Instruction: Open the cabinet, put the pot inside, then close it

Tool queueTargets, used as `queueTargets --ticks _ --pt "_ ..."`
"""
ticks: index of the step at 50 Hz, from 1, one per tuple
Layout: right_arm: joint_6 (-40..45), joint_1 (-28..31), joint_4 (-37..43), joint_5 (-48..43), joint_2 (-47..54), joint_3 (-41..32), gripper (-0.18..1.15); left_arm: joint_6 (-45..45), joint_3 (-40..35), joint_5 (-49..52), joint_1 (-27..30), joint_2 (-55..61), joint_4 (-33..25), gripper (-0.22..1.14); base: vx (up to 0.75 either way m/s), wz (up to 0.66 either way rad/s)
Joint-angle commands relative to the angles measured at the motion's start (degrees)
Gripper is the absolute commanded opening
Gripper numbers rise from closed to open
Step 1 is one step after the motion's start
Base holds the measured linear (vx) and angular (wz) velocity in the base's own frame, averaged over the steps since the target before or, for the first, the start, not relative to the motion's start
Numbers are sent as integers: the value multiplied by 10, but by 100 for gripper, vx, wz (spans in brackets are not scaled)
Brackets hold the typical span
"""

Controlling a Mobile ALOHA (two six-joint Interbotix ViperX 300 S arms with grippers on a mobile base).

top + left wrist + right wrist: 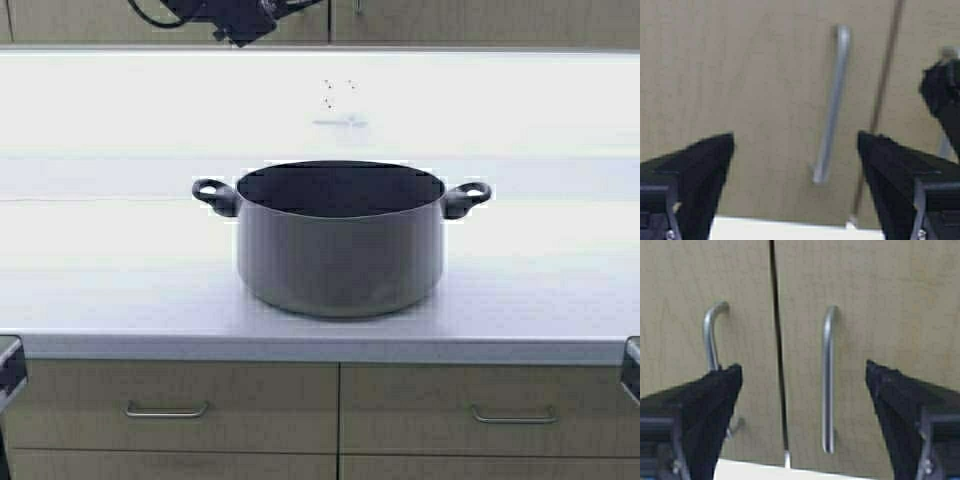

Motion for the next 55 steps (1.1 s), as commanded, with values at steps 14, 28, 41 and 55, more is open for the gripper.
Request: queueTargets --ticks 14,28,41,55 --pt "-3 -8 8 1 44 -82 103 4 -115 7 4 54 0 101 0 0" --pt "-4 -8 15 -4 56 -99 101 1 -162 54 11 78 2 101 1 0" --pt "-5 -8 24 -14 57 -102 40 0 -165 69 11 82 11 81 0 0" --pt "-4 -14 25 -11 53 -98 9 -6 -156 95 11 76 15 -10 0 0"
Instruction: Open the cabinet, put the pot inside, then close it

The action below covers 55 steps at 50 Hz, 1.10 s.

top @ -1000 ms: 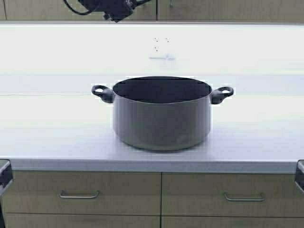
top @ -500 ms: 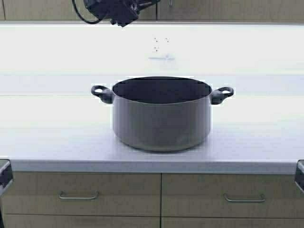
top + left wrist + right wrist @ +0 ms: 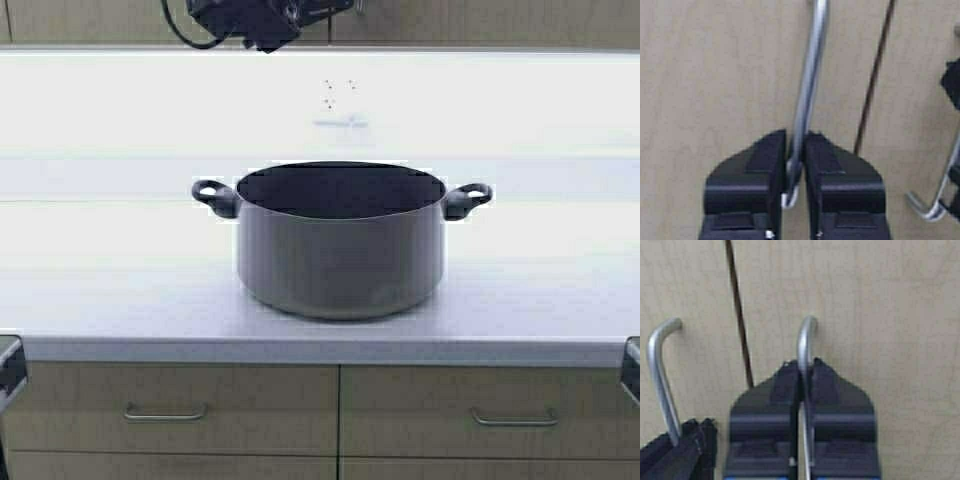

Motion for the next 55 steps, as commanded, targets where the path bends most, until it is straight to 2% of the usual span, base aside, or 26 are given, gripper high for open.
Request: queueTargets --ticks 1,8,22,39,55 --pt "2 1 -2 0 -18 -12 9 -16 -8 7 1 -18 2 -9 0 0" --pt "2 1 -3 7 -18 -11 7 -31 3 9 1 -25 4 7 -1 0" --pt "4 7 -2 30 -42 18 7 -36 48 18 -1 -56 28 3 0 0" --pt "9 33 5 44 -136 134 7 -33 185 62 -9 -164 30 3 2 -1" --pt "6 27 1 147 -236 231 7 -29 303 134 -9 -279 38 3 0 -1"
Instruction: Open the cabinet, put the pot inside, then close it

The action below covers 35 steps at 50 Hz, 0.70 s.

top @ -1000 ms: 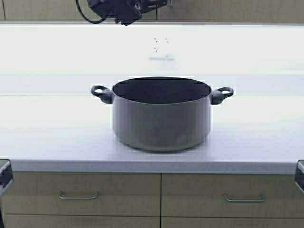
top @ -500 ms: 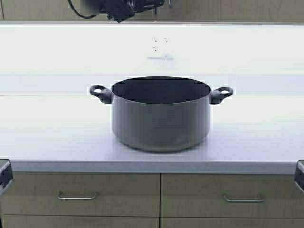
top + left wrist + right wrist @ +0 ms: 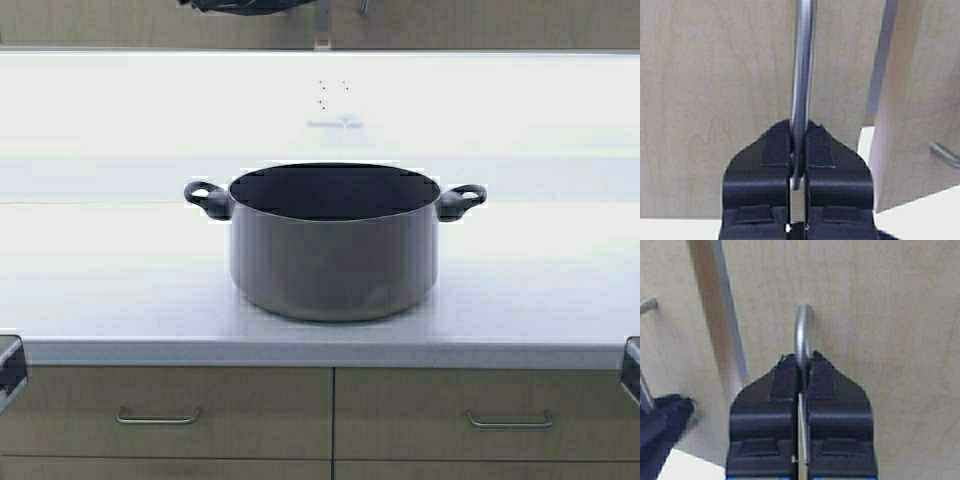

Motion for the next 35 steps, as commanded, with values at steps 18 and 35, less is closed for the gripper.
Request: queueTargets --ticks 18,35 --pt "1 -47 -34 142 -152 110 7 -20 131 76 28 -151 18 3 -4 0" --pt "5 -98 -72 178 -229 185 7 -21 194 157 98 -253 69 3 -8 1"
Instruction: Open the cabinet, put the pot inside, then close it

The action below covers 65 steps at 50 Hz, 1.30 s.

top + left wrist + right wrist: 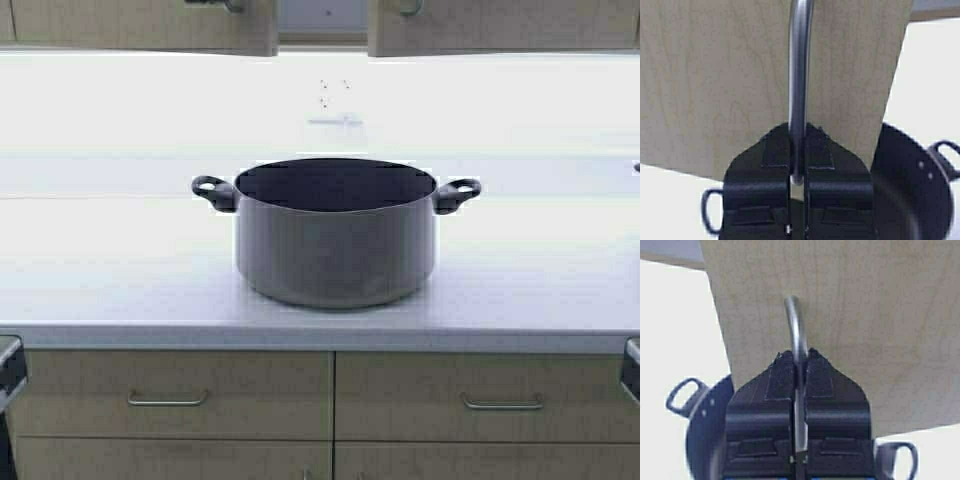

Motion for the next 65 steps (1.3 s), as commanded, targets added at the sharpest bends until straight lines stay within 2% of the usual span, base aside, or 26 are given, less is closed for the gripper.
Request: queueTargets --ticks 1,16,25,30,32,35,38,41,43,45,48,53,57,60,65 --pt "-2 -30 -5 9 -30 17 7 -10 6 25 33 -45 8 3 -9 0" --pt "-3 -90 -20 56 -92 61 7 -10 47 76 79 -110 8 3 -8 -1" --pt "-3 -113 -41 93 -109 61 7 -11 68 95 101 -146 11 3 -7 -3" --pt "0 -116 -45 110 -112 60 14 -7 76 95 108 -163 11 6 -5 -4" --pt "1 -116 -47 121 -114 61 23 -4 79 98 108 -165 15 10 -4 -4" --pt "0 -116 -48 153 -120 60 45 2 80 114 108 -168 26 23 -4 -3" --pt "0 -120 -54 197 -127 60 69 2 80 148 108 -172 32 42 -2 -2" --pt "0 -124 -63 244 -138 63 88 1 84 175 109 -181 32 61 -1 -1" --pt "1 -128 -71 276 -145 64 94 0 90 190 109 -190 32 73 0 0" --pt "3 -130 -78 306 -154 66 94 -4 96 200 109 -200 31 82 1 -2" --pt "7 -131 -86 347 -167 67 93 -5 107 213 109 -218 30 86 1 -2" --pt "18 -130 -96 392 -192 73 88 -5 122 232 108 -246 32 80 1 1" --pt "26 -127 -96 402 -216 85 81 -4 134 254 106 -271 33 66 0 1" --pt "31 -113 -95 402 -228 90 71 -4 142 260 96 -287 33 48 0 0" --pt "32 -64 -93 389 -233 88 43 1 149 257 41 -301 36 0 0 0"
